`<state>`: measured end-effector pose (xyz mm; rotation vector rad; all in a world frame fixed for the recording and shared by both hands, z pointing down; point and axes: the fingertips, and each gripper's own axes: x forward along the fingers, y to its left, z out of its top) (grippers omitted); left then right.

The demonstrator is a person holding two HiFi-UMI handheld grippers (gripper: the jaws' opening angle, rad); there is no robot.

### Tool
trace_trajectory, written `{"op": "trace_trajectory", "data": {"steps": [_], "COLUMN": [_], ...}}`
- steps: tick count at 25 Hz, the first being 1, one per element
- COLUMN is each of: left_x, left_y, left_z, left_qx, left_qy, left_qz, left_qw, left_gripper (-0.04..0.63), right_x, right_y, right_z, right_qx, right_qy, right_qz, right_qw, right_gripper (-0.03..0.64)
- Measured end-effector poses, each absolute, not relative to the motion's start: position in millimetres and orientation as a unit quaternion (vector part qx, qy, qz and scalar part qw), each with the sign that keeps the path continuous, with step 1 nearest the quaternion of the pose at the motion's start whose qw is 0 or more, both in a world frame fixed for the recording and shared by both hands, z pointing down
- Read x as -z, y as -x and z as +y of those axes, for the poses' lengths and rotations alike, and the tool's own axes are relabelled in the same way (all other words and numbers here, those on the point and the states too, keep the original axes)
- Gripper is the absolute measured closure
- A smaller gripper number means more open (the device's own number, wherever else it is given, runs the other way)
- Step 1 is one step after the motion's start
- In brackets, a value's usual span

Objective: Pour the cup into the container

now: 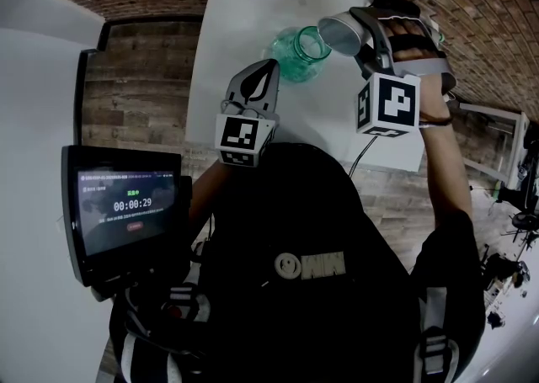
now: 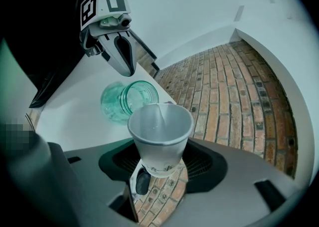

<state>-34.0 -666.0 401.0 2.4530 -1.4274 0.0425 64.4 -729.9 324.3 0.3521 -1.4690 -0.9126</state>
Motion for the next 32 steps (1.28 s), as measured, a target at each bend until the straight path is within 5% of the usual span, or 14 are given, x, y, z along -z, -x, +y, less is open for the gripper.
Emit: {"op": "trace_trajectory", "data": {"steps": [32], "left_x": [-398.9], "left_y": [30.2], "left_z": [-666.5], "left_qx": [-0.017], "left_qy": [-0.858], "left_qz": [-0.492], "left_qw": [0.147], "left_gripper": [0.598], "right_x": [-323.7], "right_y": [-62.0], "right_z": [-730.0], "right_qx": [0.419], "right_qy": [-0.146], "right_qz": [-0.631], "right_qw": [0.637], "right_gripper": [0.36]}}
